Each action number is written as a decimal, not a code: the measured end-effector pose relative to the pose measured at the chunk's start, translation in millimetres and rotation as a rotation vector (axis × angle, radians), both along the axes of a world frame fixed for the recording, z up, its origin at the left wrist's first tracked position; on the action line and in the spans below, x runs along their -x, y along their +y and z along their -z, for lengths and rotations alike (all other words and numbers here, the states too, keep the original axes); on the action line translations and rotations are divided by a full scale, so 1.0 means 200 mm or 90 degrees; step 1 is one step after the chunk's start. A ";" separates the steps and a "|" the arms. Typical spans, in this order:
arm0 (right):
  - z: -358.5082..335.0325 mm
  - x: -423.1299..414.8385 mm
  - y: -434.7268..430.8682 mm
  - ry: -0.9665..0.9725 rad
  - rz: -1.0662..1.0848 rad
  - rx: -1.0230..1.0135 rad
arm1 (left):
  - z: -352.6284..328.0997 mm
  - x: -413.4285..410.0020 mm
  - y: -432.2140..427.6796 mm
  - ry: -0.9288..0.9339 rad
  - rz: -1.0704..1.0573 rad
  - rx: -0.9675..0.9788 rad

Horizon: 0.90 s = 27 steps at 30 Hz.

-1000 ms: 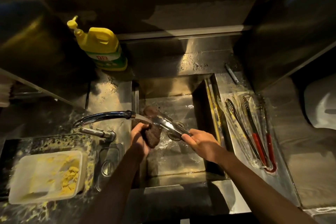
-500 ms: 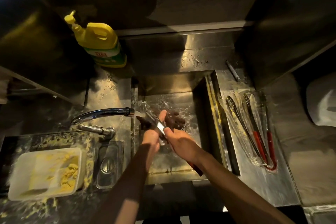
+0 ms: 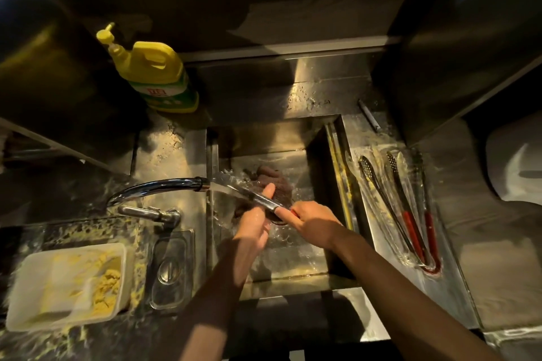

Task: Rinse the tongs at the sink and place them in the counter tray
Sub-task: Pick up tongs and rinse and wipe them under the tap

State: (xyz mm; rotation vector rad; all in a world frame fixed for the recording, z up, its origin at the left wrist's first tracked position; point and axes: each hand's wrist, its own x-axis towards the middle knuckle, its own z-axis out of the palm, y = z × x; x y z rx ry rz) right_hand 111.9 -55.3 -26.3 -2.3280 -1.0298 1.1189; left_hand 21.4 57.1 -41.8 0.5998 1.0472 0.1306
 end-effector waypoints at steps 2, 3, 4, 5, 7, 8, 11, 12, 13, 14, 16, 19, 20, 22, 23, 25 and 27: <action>-0.01 0.02 0.03 -0.006 -0.036 -0.011 | 0.00 0.02 -0.03 0.031 0.094 -0.020; -0.02 0.02 0.03 -0.002 -0.050 -0.016 | 0.01 0.03 -0.02 0.043 0.126 -0.027; -0.03 0.03 0.03 0.010 -0.047 -0.016 | 0.02 0.04 0.00 0.044 0.144 -0.044; -0.02 0.02 0.01 0.024 -0.031 -0.017 | 0.00 0.05 0.04 0.042 0.144 -0.054; 0.02 -0.01 -0.06 0.039 0.006 -0.003 | 0.01 0.09 0.12 0.023 0.085 -0.061; 0.03 -0.02 -0.10 0.029 -0.002 0.012 | 0.02 0.11 0.16 0.003 0.043 -0.055; 0.04 -0.08 -0.17 -0.015 -0.047 0.057 | 0.07 0.17 0.24 0.038 0.071 -0.110; 0.04 -0.11 -0.18 -0.027 -0.054 0.061 | 0.10 0.19 0.26 0.048 0.117 -0.146; 0.02 -0.14 -0.18 -0.037 -0.065 0.065 | 0.10 0.20 0.26 0.059 0.171 -0.179; 0.01 -0.16 -0.17 -0.052 -0.084 0.068 | 0.10 0.22 0.28 0.081 0.218 -0.226; -0.02 -0.19 -0.15 -0.089 -0.129 0.077 | 0.02 0.21 0.28 0.103 0.230 -0.274; -0.06 -0.20 -0.13 -0.107 -0.145 0.081 | 0.03 0.21 0.32 0.126 0.188 -0.269; -0.05 -0.20 -0.13 -0.097 -0.133 0.079 | 0.02 0.21 0.32 0.146 0.171 -0.274; -0.02 -0.19 -0.16 -0.066 -0.098 0.064 | 0.02 0.20 0.31 0.121 0.118 -0.199; 0.00 -0.17 -0.18 -0.038 -0.061 0.053 | 0.00 0.19 0.29 0.093 0.080 -0.144; 0.05 -0.15 -0.22 0.007 0.045 0.019 | 0.00 0.20 0.29 0.051 -0.004 -0.066; 0.09 -0.11 -0.26 -0.006 0.109 -0.014 | 0.02 0.22 0.30 0.032 -0.088 0.007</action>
